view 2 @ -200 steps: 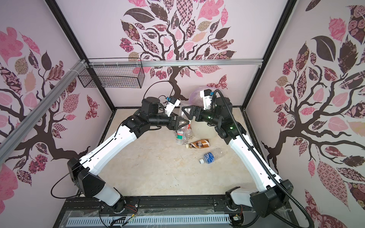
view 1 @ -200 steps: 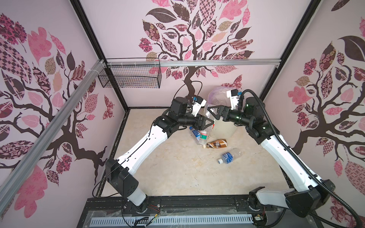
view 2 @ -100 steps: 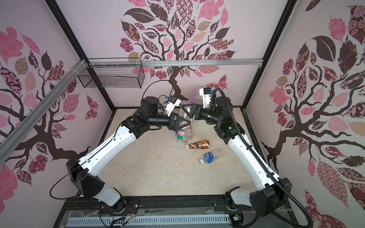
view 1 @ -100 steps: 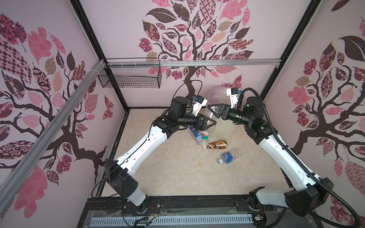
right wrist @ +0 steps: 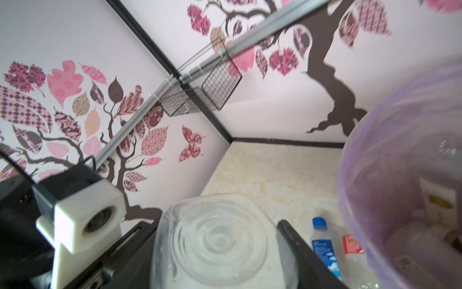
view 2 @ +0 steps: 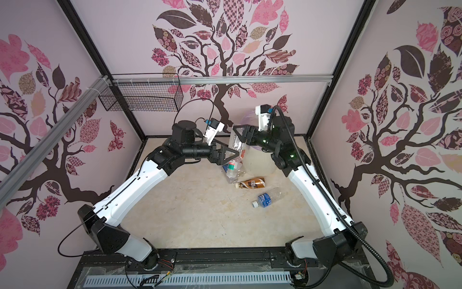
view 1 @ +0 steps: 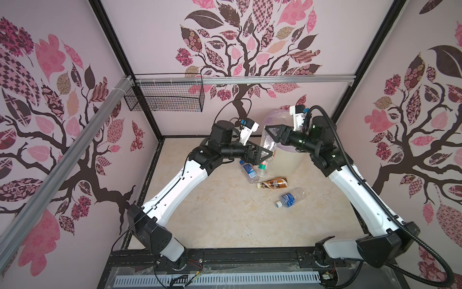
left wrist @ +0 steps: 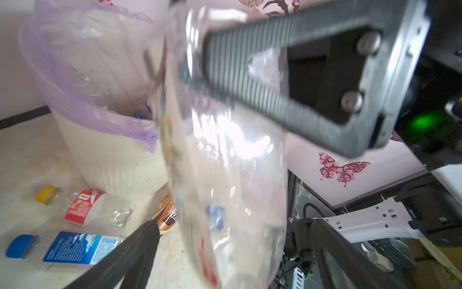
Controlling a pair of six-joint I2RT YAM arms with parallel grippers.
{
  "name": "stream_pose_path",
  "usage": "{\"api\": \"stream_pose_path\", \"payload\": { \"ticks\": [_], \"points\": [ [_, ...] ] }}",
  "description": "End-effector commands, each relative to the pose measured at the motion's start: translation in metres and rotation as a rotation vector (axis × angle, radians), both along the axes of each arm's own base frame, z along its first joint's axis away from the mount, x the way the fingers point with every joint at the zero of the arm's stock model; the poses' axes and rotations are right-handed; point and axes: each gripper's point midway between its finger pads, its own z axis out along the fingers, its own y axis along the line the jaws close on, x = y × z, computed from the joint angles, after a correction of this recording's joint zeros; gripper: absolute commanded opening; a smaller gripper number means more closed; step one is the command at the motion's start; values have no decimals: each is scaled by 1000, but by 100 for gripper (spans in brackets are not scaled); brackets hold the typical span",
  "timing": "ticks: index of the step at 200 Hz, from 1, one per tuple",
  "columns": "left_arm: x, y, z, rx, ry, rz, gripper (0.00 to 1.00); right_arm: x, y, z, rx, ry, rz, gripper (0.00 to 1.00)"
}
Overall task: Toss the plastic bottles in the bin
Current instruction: 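Carry the bottle over the bin with the right gripper and release it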
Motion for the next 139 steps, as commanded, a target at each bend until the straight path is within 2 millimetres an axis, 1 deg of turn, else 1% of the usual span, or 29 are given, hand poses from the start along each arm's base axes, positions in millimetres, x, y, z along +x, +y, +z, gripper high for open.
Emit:
{"api": "stream_pose_path", "payload": {
  "ticks": [1, 10, 26, 35, 51, 55, 57, 59, 68, 80, 86, 91, 100, 111, 118, 121, 129, 130, 131, 135, 139],
  "points": [
    [-8, 20, 43, -18, -134, 49, 98, 23, -46, 34, -39, -57, -185, 45],
    [-8, 24, 46, -10, -153, 64, 98, 29, -64, 49, -61, -90, -260, 45],
    [-5, 30, 46, 9, -174, 102, 99, 32, -90, 85, -123, -176, -395, 45],
    [-3, 33, 45, 20, -183, 126, 99, 30, -104, 110, -140, -234, -472, 46],
    [4, 39, 41, 41, -194, 174, 98, 23, -125, 149, -157, -329, -594, 46],
    [6, 40, 41, 45, -196, 186, 98, 26, -130, 150, -169, -334, -624, 46],
    [7, 41, 41, 48, -199, 192, 99, 22, -133, 160, -164, -357, -640, 46],
    [8, 42, 40, 51, -199, 199, 98, 20, -136, 165, -162, -369, -658, 46],
    [12, 44, 38, 62, -204, 224, 98, 19, -147, 177, -167, -404, -728, 47],
    [17, 48, 35, 72, -208, 259, 98, 22, -157, 185, -182, -436, -798, 47],
    [19, 49, 32, 79, -207, 274, 99, 28, -160, 183, -196, -438, -822, 47],
    [21, 50, 30, 84, -208, 282, 98, 35, -161, 177, -214, -429, -838, 47],
    [22, 50, 26, 91, -205, 285, 98, 54, -162, 159, -254, -396, -857, 48],
    [23, 51, 22, 98, -196, 293, 98, 80, -156, 125, -311, -323, -842, 52],
    [24, 51, 19, 100, -190, 295, 98, 94, -153, 103, -338, -274, -827, 56],
    [25, 50, 16, 105, -184, 295, 99, 101, -151, 89, -354, -244, -819, 58],
    [27, 52, 12, 113, -170, 310, 98, 112, -148, 62, -374, -193, -803, 65],
    [27, 51, 11, 113, -167, 310, 98, 114, -147, 55, -377, -183, -801, 68],
    [28, 52, 11, 115, -165, 315, 98, 114, -147, 55, -377, -183, -801, 68],
    [30, 52, 8, 120, -157, 321, 99, 118, -146, 44, -385, -168, -797, 72],
    [31, 52, 5, 124, -148, 322, 99, 120, -146, 36, -389, -157, -797, 77]
  ]
}}
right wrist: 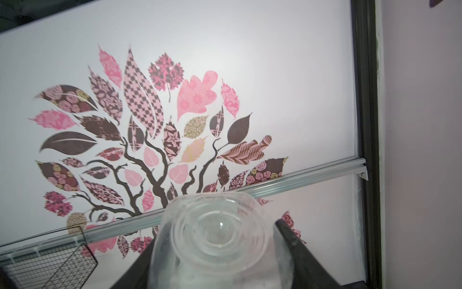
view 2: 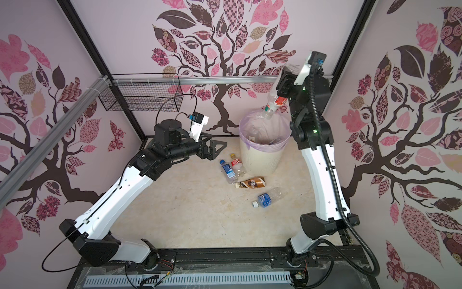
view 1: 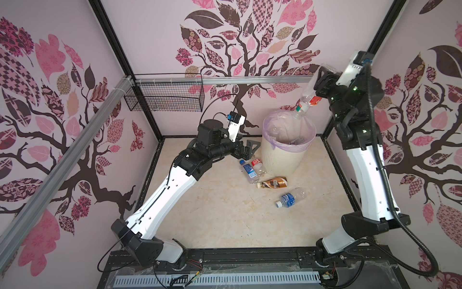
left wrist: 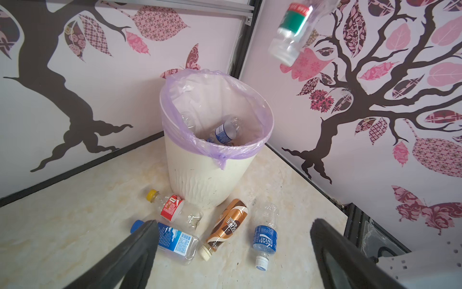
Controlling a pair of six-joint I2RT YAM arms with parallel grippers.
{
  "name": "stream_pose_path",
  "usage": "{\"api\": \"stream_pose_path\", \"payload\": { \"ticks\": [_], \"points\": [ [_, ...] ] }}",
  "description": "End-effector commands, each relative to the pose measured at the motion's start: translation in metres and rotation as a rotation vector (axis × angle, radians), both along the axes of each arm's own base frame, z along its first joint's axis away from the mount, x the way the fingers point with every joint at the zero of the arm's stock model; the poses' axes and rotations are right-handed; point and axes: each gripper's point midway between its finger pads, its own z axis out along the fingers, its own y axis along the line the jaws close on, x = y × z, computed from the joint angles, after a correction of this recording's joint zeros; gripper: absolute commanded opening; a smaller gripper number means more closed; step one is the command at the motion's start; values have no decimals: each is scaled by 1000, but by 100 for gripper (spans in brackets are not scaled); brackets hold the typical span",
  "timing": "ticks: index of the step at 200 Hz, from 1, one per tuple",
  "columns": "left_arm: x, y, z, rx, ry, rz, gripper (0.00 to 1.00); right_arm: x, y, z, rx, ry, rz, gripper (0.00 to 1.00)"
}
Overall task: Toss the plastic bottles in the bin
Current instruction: 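Carry the bottle over the bin with the right gripper and release it, then lower the left gripper onto the blue Pocari Sweat bottle and close it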
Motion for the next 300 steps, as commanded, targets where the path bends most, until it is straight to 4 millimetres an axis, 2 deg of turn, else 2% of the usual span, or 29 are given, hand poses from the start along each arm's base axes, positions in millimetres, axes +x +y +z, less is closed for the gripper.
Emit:
{"api": "stream_pose_path", "payload": {
  "ticks": [1, 12, 28, 50, 74, 93, 112, 139, 169, 187, 203, 226, 267, 300],
  "points": [
    [8, 4, -19, 30, 36, 51, 99, 51, 4, -103, -59, 233, -49, 79],
    [9, 3, -27, 41, 62, 48, 98, 54, 4, -116, -67, 250, -51, 87],
    [9, 1, -41, 57, 108, 41, 98, 55, 5, -116, -89, 261, -47, 99],
    [7, -3, -60, 72, 157, 24, 98, 48, 5, -100, -96, 248, -40, 99],
    [2, -13, -85, 91, 202, -9, 98, 30, 2, -81, -91, 224, -30, 99],
    [-7, -28, -112, 180, 190, -15, 99, 13, -6, -81, -97, 248, -55, 99],
    [-24, -51, -133, 255, 169, -59, 98, -6, -17, -92, -99, 277, -95, 99],
    [-37, -77, -160, 288, 159, -99, 98, -35, -38, -113, -66, 323, -144, 100],
    [-45, -100, -179, 294, 153, -123, 98, -60, -67, -140, 1, 381, -174, 100],
    [-51, -117, -187, 299, 145, -148, 98, -73, -76, -147, 5, 388, -202, 100],
    [-57, -134, -197, 338, 118, -177, 98, -81, -80, -152, 12, 393, -216, 99],
    [-62, -152, -222, 405, 93, -198, 98, -89, -87, -156, 45, 402, -221, 100],
    [-65, -176, -274, 521, 69, -248, 98, -104, -136, -178, 247, 420, -226, 100],
    [-71, -200, -294, 568, 34, -289, 98, -108, -136, -190, 270, 421, -229, 99]
  ]
}}
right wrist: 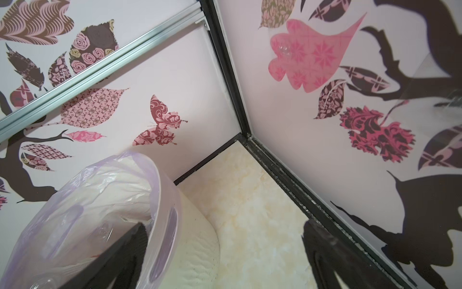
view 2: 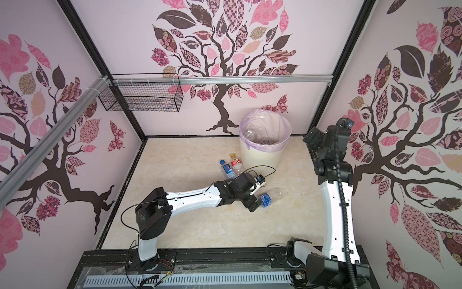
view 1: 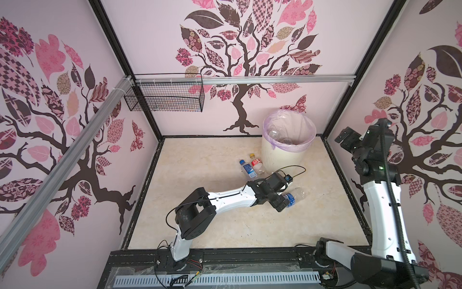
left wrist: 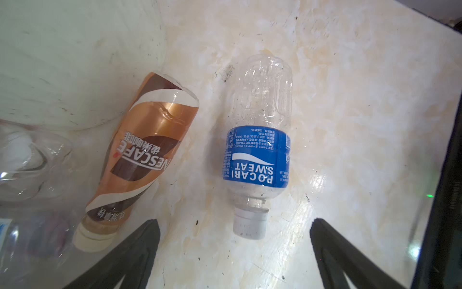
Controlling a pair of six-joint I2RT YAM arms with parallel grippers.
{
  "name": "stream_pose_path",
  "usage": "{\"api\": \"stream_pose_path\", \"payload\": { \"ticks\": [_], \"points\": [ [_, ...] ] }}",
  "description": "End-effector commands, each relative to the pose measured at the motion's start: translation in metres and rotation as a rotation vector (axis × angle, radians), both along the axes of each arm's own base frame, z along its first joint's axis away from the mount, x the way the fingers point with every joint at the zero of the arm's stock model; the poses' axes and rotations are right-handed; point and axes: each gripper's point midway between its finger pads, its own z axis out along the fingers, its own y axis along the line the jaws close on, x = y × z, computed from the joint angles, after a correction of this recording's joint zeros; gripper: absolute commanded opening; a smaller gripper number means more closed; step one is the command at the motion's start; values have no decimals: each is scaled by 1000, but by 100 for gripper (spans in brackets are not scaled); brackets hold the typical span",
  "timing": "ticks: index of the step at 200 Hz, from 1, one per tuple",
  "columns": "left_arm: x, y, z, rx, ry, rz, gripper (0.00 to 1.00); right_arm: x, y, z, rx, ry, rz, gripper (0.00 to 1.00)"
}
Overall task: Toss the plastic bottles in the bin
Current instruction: 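Lower the left gripper onto the blue Pocari Sweat bottle and close it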
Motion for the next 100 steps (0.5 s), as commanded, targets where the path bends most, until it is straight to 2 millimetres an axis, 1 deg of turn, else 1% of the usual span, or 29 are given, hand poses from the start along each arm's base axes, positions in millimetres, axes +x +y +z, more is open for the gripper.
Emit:
{"api": "stream_pose_path", "payload": {
  "ticks": [1, 28, 47, 61, 90, 100],
  "points": [
    [3, -26, 20, -31, -89, -47, 98, -4, 15, 3, 56, -39, 55, 99],
    [-2, -44, 16, -35, -95, -75, 98, -8, 11, -6, 70, -46, 38, 99],
    [-2, -54, 3, -38, -68, -81, 98, -13, 5, -6, 87, -64, 22, 100],
    [-2, -61, -4, -44, -45, -89, 95, -16, 1, -4, 95, -74, 12, 99],
    [-1, -72, -20, -53, -11, -81, 92, -23, -2, -5, 128, -97, 5, 99],
    [0, -73, -29, -42, 3, -73, 91, -23, -3, -5, 140, -103, 10, 99]
  ]
}}
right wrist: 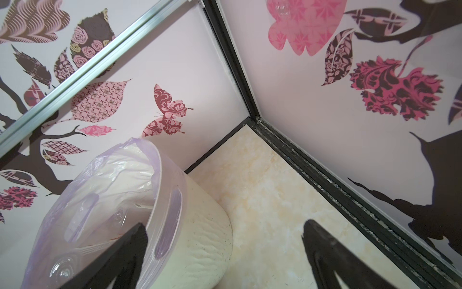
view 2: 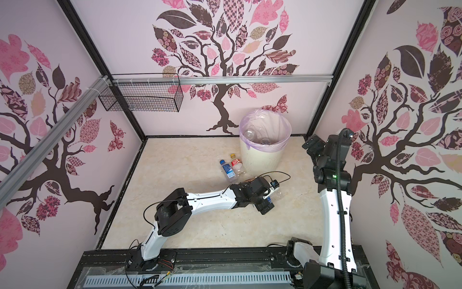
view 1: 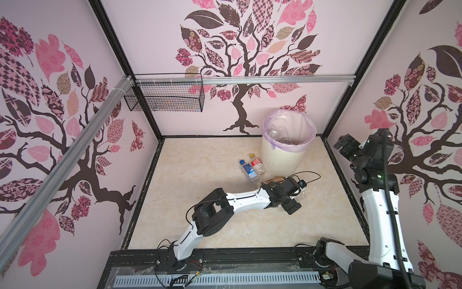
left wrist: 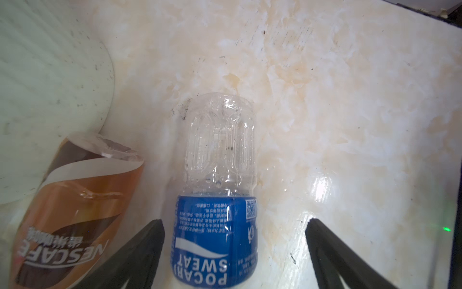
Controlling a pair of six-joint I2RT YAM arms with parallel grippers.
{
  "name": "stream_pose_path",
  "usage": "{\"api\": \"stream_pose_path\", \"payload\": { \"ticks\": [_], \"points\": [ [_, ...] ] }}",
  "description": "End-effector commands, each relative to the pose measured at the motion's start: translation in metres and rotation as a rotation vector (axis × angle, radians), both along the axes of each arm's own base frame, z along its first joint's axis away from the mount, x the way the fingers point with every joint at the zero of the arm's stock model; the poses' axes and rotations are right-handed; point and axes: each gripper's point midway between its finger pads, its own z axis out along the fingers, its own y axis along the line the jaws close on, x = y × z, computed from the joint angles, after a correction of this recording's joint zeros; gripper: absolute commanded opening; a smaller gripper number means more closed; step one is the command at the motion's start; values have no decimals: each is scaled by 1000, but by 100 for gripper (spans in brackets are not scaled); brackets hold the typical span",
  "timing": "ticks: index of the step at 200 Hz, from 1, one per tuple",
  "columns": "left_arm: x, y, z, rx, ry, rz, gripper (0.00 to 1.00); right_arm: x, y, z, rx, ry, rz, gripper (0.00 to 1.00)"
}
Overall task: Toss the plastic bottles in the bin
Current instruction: 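Lower the left gripper onto the blue Pocari Sweat bottle and close it, then lift the Pocari bottle toward the right gripper while the right grasps it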
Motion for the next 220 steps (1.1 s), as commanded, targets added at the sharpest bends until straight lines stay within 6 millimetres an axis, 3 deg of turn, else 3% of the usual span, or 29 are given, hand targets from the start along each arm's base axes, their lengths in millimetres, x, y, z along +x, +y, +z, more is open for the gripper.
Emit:
{"api": "stream_pose_path", "payload": {
  "ticks": [1, 31, 59, 96, 125, 147, 198, 220],
  "points": [
    [5, -14, -5, -28, 26, 10, 91, -7, 1, 14, 33, -66, 9, 99],
    [15, -17, -20, -16, 47, 51, 88, -6, 5, 16, 50, -81, 32, 100],
    [18, -18, -28, -7, 69, 61, 76, -5, 7, 14, 62, -90, 46, 99],
    [15, -15, -17, -29, 88, 50, 58, -4, 7, 14, 60, -91, 49, 99],
    [16, -3, 19, -101, 98, 69, 56, -1, 15, 15, 76, -93, 92, 100],
    [20, 13, 59, -169, 98, 94, 56, 1, 26, 17, 97, -102, 160, 100],
    [38, 75, 157, -355, 48, 222, 56, 10, 64, 18, 73, -71, 301, 100],
    [54, 103, 197, -440, 37, 278, 56, 15, 96, 19, 102, -84, 432, 100]
  ]
}}
